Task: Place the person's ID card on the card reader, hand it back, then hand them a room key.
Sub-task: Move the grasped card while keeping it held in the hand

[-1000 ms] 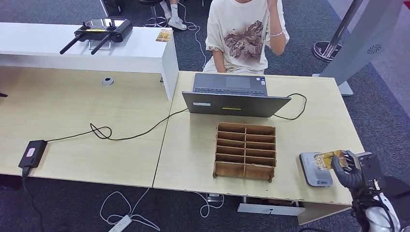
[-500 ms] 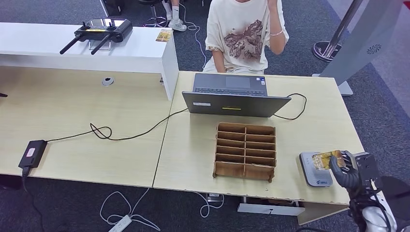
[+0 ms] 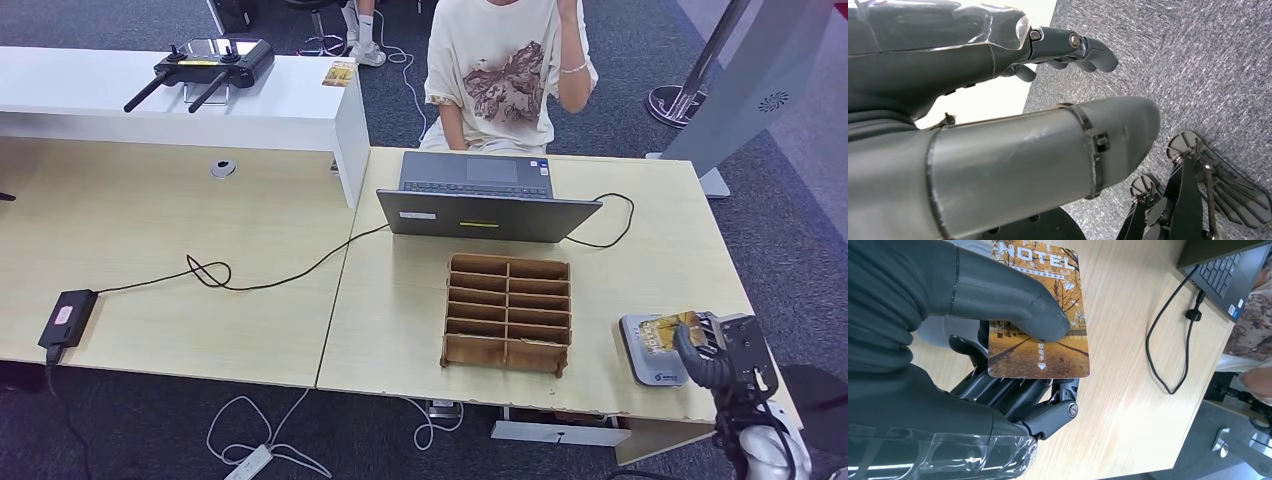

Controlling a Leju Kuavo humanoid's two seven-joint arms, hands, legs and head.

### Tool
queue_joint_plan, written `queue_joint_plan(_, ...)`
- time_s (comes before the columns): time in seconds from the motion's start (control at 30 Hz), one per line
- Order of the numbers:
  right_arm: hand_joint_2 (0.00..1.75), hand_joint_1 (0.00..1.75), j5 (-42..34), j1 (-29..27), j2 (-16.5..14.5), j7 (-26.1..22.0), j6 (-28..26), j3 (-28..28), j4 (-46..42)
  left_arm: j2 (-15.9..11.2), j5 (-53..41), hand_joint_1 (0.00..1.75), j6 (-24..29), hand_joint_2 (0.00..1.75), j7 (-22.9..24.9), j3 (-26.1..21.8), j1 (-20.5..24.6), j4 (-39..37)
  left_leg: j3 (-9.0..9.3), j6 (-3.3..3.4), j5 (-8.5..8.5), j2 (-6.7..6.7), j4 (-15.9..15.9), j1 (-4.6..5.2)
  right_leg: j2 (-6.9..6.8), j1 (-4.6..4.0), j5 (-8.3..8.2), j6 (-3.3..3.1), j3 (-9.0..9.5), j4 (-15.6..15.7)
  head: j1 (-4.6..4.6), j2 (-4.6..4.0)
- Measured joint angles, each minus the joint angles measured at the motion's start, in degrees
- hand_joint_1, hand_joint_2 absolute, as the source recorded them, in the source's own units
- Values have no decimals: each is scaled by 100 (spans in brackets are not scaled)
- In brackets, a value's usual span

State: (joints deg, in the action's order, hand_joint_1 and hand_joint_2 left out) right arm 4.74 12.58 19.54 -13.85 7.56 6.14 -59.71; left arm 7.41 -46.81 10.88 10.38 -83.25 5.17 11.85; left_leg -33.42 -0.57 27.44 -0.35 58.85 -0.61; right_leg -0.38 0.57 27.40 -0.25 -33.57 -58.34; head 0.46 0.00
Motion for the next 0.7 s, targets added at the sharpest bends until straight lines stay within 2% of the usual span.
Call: queue_joint_plan(0.7, 175, 175, 341, 138, -24, 10, -171, -23, 188, -3, -16, 0, -26, 0, -2, -33, 9, 0, 1, 0, 0, 0, 0, 0, 0, 0, 0, 0, 0, 0, 0, 0)
